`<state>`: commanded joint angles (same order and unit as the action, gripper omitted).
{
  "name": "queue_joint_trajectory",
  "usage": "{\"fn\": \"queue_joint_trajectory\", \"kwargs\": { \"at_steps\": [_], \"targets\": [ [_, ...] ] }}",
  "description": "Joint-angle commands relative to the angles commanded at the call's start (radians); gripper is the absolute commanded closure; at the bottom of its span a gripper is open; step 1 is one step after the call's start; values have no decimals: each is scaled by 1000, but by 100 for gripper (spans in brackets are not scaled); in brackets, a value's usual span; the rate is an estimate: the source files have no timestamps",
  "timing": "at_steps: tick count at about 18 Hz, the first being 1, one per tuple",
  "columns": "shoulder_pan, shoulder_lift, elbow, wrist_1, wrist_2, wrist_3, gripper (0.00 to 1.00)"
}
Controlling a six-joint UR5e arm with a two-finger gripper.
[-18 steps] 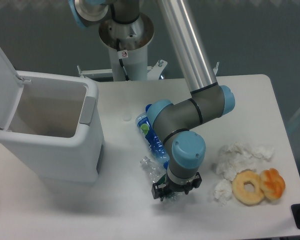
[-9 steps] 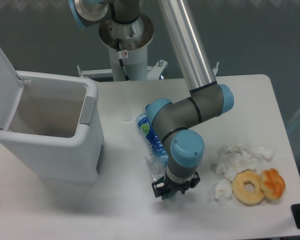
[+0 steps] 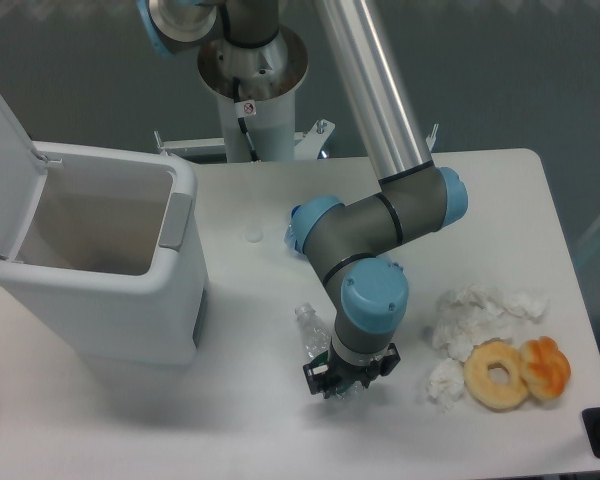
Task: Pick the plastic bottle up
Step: 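Close the gripper on the crushed clear bottle's green-labelled end, then lift the crushed bottle upright off the table with the gripper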
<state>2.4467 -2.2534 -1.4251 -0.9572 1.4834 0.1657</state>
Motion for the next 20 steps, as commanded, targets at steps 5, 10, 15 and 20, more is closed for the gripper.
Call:
{"fn": "queue_joint_trajectory", "kwargs": {
  "at_steps": [5,10,15,20],
  "targets": [
    [0,6,3,0,0,0,33],
    [0,6,3,0,0,0,34],
    [0,14,11,0,2,2,36],
    [0,46,12,-2,6,66,38]
  ]
}}
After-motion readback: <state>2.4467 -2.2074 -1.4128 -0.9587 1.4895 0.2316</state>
